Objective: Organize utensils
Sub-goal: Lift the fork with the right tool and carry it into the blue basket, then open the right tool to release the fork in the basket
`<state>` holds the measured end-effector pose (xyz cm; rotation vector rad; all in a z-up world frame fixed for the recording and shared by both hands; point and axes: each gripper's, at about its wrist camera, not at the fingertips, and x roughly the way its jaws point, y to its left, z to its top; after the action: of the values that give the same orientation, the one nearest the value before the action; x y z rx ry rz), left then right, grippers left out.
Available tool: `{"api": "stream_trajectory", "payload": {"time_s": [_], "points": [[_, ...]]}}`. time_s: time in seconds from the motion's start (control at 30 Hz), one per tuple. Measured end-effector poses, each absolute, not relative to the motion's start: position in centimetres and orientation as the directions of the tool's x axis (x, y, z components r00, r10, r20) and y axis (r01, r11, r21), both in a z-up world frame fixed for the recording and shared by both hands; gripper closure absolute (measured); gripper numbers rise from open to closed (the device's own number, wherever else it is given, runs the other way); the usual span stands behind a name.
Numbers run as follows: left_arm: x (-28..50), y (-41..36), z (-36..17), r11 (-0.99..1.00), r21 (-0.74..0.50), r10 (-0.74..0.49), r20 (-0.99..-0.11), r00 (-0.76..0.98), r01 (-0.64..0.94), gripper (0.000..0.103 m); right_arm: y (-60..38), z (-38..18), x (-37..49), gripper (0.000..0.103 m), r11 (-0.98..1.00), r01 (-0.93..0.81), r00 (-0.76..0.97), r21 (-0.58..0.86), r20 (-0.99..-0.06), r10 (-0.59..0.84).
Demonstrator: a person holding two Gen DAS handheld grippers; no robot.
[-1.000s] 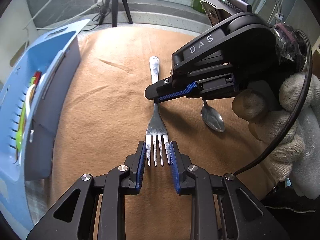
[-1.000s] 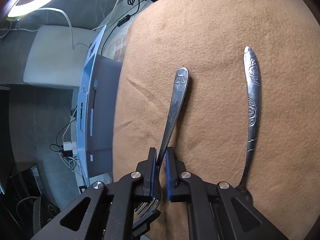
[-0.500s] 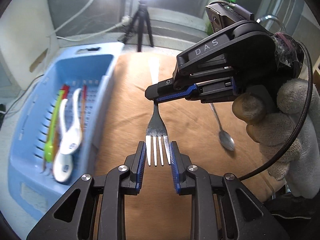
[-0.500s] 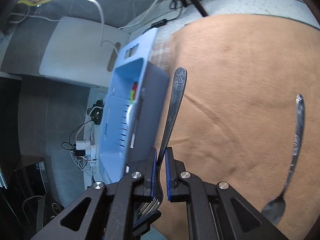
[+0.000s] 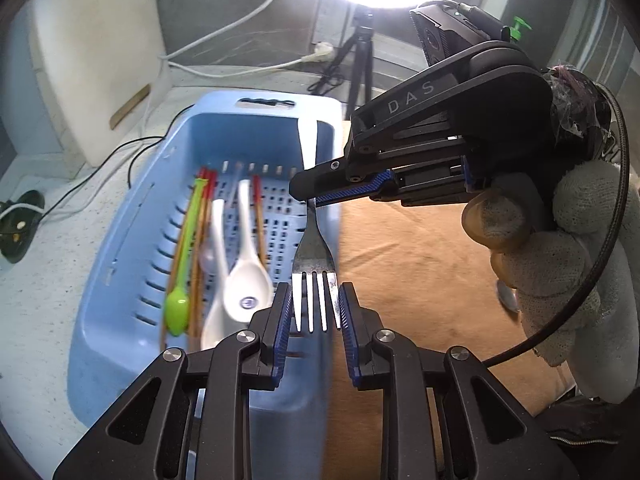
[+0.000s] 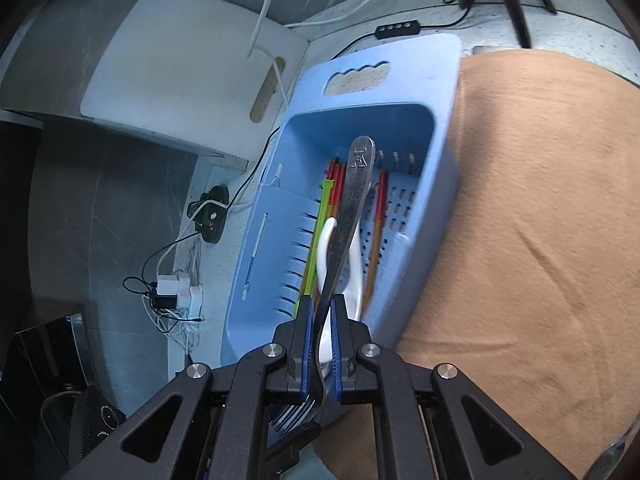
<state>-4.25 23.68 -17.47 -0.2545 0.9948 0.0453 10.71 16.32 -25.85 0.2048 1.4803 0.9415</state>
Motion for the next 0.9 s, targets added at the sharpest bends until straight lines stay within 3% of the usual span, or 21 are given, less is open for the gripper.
{"api": "stream_trajectory", "payload": {"time_s": [0.37, 0.9], "points": [[-3.2, 25.6, -19.0, 0.965, -0.193, -0.076, -0.853, 0.517, -0.176, 0.086, 19.4, -27.5, 10.6, 0.096, 0.668, -0.428, -0.182, 0.608, -0.783, 0.595], [-3.8, 24.9, -17.5, 0.964, -0.18, -0.049, -0.842, 0.537, -0.194, 0.086, 18.0, -24.8, 10.4, 0.092, 0.645, -0.481, -0.138, 0.594, -0.778, 0.613]]}}
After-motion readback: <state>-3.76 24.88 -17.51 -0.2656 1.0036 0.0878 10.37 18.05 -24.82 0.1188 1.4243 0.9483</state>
